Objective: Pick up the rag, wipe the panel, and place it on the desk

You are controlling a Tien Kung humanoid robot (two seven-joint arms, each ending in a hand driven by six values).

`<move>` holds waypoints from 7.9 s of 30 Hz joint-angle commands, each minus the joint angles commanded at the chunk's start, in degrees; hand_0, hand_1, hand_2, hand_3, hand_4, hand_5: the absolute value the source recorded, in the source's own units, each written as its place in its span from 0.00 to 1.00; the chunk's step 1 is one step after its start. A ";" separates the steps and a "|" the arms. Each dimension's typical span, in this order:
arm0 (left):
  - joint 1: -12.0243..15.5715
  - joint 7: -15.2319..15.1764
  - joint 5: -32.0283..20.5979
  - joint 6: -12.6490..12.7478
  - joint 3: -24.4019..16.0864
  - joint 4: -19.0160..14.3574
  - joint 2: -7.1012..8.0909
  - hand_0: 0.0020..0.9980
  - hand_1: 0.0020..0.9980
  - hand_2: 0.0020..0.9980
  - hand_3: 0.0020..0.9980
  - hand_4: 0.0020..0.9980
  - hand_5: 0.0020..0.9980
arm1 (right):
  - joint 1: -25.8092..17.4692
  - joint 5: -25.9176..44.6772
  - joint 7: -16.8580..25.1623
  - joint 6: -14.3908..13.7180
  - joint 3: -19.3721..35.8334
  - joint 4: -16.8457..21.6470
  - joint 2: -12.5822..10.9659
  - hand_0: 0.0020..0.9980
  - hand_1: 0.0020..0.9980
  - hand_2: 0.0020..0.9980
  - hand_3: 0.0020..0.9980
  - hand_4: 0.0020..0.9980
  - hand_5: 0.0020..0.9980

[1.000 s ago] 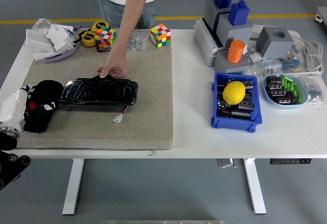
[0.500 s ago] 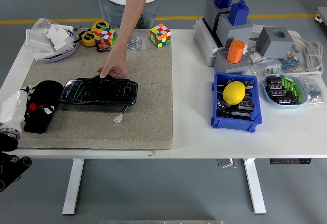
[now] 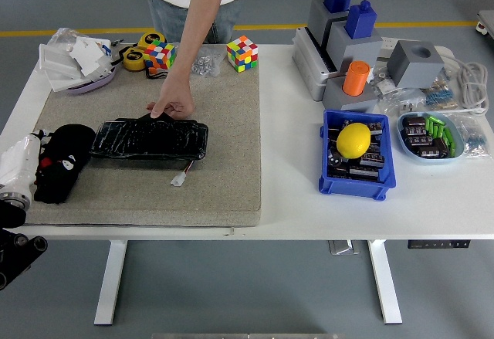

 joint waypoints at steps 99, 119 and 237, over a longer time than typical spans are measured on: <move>-10.37 4.43 5.98 0.00 14.58 -12.95 -5.34 0.18 0.09 0.34 0.58 0.53 0.08 | 0.67 0.58 0.16 1.45 -1.60 -0.81 -0.49 0.75 0.67 0.70 0.63 1.00 0.59; -13.42 4.35 4.80 0.00 19.87 -12.63 -6.99 0.18 0.09 0.35 0.58 0.54 0.09 | 0.86 0.51 -0.22 1.55 -2.07 -0.68 -0.84 0.75 0.67 0.70 0.63 1.00 0.59; -12.60 4.88 6.15 0.00 18.85 -11.99 -2.85 0.17 0.09 0.35 0.58 0.54 0.10 | 0.42 -1.84 -1.09 2.07 -0.67 -0.32 -1.31 0.75 0.67 0.70 0.63 1.00 0.59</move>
